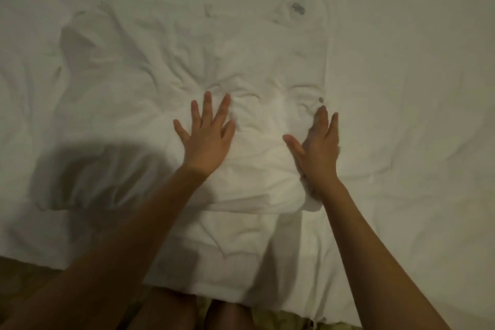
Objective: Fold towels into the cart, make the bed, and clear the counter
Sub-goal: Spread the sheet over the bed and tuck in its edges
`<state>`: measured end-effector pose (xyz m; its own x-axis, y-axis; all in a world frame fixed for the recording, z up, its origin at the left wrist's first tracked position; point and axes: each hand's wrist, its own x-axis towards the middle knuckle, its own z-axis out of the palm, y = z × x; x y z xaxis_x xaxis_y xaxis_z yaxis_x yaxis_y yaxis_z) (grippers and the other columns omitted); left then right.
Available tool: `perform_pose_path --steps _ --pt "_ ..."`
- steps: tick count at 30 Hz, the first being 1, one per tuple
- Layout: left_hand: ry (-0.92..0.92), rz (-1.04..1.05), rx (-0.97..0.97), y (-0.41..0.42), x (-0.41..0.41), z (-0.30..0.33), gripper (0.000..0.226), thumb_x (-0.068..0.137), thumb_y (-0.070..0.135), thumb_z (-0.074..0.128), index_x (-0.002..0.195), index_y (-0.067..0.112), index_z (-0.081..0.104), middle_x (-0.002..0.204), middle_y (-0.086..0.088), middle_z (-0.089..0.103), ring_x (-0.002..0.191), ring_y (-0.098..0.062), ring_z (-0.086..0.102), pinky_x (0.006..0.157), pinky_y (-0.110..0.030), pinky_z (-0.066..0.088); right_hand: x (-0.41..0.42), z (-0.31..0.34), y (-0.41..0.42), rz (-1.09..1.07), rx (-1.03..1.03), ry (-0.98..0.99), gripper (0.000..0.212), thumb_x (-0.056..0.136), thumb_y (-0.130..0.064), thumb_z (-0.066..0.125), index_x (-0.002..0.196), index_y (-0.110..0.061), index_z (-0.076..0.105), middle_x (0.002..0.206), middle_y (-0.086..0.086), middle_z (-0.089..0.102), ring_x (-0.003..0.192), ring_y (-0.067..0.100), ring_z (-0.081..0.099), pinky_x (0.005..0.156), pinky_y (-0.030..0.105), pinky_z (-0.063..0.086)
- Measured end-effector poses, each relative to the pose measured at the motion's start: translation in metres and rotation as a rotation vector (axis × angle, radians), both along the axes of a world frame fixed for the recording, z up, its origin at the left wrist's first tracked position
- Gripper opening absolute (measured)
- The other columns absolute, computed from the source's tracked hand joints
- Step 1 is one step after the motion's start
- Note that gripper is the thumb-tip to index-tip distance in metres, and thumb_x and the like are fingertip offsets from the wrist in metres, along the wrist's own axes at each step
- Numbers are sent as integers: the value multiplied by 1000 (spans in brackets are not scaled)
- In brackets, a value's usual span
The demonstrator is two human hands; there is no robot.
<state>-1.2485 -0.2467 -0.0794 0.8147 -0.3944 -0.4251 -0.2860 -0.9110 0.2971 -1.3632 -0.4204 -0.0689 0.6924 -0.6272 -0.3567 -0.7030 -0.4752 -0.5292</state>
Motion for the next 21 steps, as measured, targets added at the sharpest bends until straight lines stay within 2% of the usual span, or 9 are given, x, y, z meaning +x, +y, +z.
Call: perform_pose_path --steps 3,7,10,14,17,18,21 --pt "12 -108 20 -5 -15 -7 54 99 50 13 145 44 -13 157 8 -21 145 -20 -19 107 -64 -10 -1 4 -6 -52 142 -82 106 70 -65 64 149 -16 14 151 9 32 135 31 35 108 53 32" --pt "48 -118 47 -5 -13 -19 55 99 52 16 146 44 -12 156 8 -22 144 -20 -20 106 -65 -10 -6 1 -11 -189 337 -109 105 72 -48 76 147 -19 9 145 12 38 129 30 43 105 38 37" --pt "149 -117 19 -6 -8 -13 55 99 53 16 146 46 -11 156 9 -23 144 -20 -22 106 -64 -13 -9 6 -9 -238 433 -76 95 80 -42 72 145 -24 5 140 13 43 119 31 50 95 32 41" --pt "257 -74 -9 -6 -2 6 55 100 47 27 147 47 -1 158 10 -17 145 -19 -17 108 -62 -9 -9 25 -4 -201 440 -156 78 86 -26 64 144 -26 10 120 -6 47 97 20 54 80 25 41" --pt "380 38 -157 -6 6 32 53 100 31 38 148 40 17 160 6 -3 147 -19 -3 116 -52 2 -8 44 5 -158 361 -214 73 88 -17 57 144 -31 12 105 -26 44 83 7 54 69 19 41" --pt "436 87 -253 -5 6 41 52 99 29 41 148 36 24 160 3 5 147 -19 4 118 -46 7 -7 49 8 -150 355 -228 73 88 -16 55 144 -32 12 113 -27 44 87 10 56 74 22 44" --pt "570 142 -510 -1 2 66 51 96 25 51 145 26 35 154 2 28 141 -12 27 113 -26 24 -1 65 20 -109 397 -296 82 82 -20 56 143 -40 6 150 -11 28 122 21 48 103 40 42"
